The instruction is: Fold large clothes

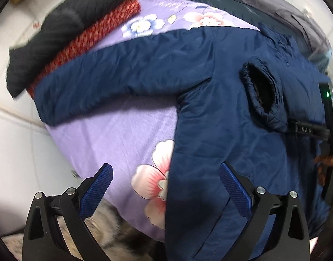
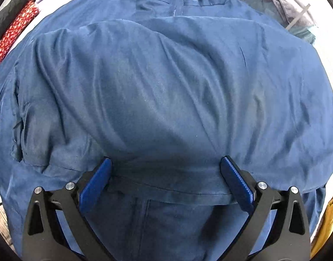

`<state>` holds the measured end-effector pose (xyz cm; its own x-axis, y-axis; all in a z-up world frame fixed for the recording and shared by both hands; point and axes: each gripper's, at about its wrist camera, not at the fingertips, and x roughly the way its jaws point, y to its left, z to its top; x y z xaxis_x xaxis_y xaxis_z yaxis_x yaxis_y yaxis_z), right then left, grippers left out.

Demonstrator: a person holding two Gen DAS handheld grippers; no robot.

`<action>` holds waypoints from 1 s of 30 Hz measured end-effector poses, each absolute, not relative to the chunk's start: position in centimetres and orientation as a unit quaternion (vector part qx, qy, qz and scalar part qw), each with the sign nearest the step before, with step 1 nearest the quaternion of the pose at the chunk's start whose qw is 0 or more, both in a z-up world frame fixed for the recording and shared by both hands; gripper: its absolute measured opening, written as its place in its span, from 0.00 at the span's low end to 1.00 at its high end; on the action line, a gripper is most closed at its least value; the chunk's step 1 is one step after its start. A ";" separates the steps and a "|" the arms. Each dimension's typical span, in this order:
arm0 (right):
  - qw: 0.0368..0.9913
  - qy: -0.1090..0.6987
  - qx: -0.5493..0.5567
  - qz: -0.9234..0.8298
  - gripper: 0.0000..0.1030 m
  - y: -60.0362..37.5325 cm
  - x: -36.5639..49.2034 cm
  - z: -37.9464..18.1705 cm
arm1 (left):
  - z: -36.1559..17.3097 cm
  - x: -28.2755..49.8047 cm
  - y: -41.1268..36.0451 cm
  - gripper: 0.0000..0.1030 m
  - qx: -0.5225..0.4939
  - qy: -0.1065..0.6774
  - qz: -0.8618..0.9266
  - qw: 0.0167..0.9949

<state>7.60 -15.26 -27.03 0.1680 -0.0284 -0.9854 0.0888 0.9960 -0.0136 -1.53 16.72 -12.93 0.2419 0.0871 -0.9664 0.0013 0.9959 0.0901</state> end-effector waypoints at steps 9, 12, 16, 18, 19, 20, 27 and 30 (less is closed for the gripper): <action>0.767 0.635 0.057 -0.071 0.95 -14.2 6.0 -23.4 | -14.3 -0.9 21.7 0.94 -0.050 0.613 0.052 0.787; 0.763 0.636 0.097 -0.058 0.95 -12.9 3.7 -22.4 | -15.2 -0.8 25.4 0.94 -0.129 0.605 0.080 0.782; 0.763 0.638 0.100 -0.032 0.95 -10.6 1.5 -21.5 | -16.8 -0.6 31.5 0.94 -0.238 0.591 0.128 0.760; 0.764 0.639 0.084 -0.018 0.95 -9.0 0.6 -20.9 | -17.3 -0.3 34.6 0.94 -0.258 0.586 0.156 0.753; 0.767 0.637 0.074 -0.014 0.95 -8.4 0.2 -20.5 | -17.4 0.0 35.9 0.94 -0.260 0.581 0.166 0.753; 0.769 0.635 0.070 -0.013 0.95 -8.2 0.2 -20.4 | -17.4 0.3 37.3 0.94 -0.258 0.574 0.175 0.757; 0.779 0.621 0.071 -0.039 0.95 -7.8 -0.8 -18.9 | -18.9 3.4 43.7 0.92 -0.312 0.555 0.166 0.753; 0.784 0.615 0.066 -0.051 0.95 -7.3 -1.2 -18.2 | -20.4 4.8 44.7 0.76 -0.328 0.555 0.172 0.745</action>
<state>-1.24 -7.33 -18.25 0.2393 0.0001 -0.9710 0.1613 0.9861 0.0399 4.80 44.69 -20.43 0.3245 -0.1087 -0.9396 -0.6204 0.7254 -0.2982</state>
